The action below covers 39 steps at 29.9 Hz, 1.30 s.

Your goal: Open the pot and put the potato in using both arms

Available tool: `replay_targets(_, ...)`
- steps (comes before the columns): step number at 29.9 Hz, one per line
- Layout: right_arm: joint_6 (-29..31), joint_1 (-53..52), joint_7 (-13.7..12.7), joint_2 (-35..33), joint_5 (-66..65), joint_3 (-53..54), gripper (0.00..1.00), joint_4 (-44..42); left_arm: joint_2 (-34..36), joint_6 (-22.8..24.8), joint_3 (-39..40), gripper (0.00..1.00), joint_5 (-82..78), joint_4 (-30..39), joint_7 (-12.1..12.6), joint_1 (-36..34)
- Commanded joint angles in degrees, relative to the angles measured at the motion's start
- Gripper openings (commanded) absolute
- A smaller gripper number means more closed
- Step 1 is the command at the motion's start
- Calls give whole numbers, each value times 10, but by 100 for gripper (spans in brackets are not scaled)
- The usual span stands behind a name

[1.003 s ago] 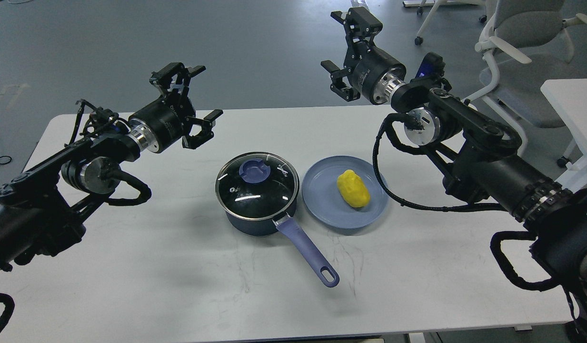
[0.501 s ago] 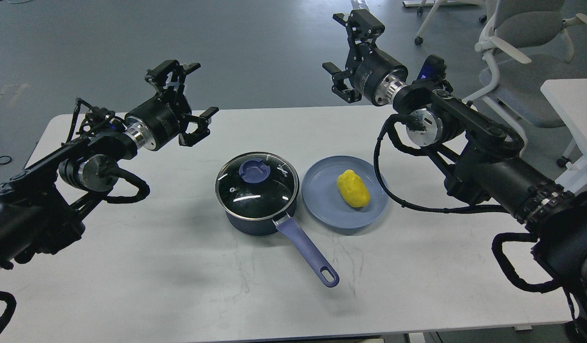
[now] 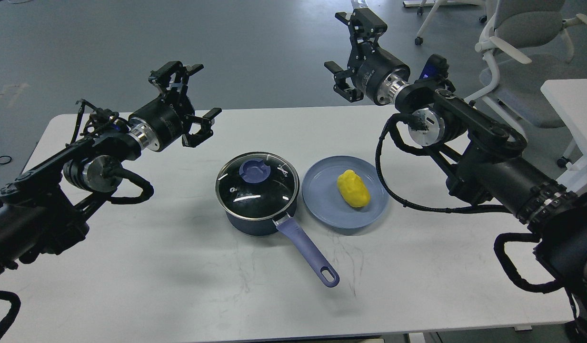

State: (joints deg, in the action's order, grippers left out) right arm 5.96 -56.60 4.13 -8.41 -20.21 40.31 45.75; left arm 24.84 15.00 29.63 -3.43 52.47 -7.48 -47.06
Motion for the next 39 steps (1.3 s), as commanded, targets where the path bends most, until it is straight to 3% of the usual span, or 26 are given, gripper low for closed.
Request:
replay_targets(1,-1,5,-1,-6,0,1,100,6,0,0,0,98,0,0,-1,0)
replay_targets(10,-1,10,-7,-5,0,1,100,6,-1,0,-2,98,-4,0,-3,0)
replay_targets(13,-1,11,-7,-5,0,1,100,7,-2,-20,-1,98,-38,0,-7,-1)
replay_targets(17,-2,11,-7,-11,0,1,100,10,-1,-94,-4,98,-191,1,-57,-30)
replay_targets(21,-3,15,-7,-11,0,3,100,10,4,-102,-2,98,-281,5,-69,-34)
replay_targets(26,-9,19,-6,-11,0,6,100,9,3,-104,-10,98,-329,14,-125,-36)
replay_targets(29,-9,19,-6,-12,0,7,100,10,-7,-139,-10,98,-399,14,-131,-36)
replay_targets(31,-9,19,-6,-13,0,21,100,10,-8,-205,-12,98,-509,14,-133,-42)
replay_targets(35,-8,28,-6,-13,0,31,100,10,-8,-245,-27,98,-630,18,-137,-52)
replay_targets(39,-8,50,-7,-24,0,48,100,24,-5,-276,-52,98,-749,34,-177,-71)
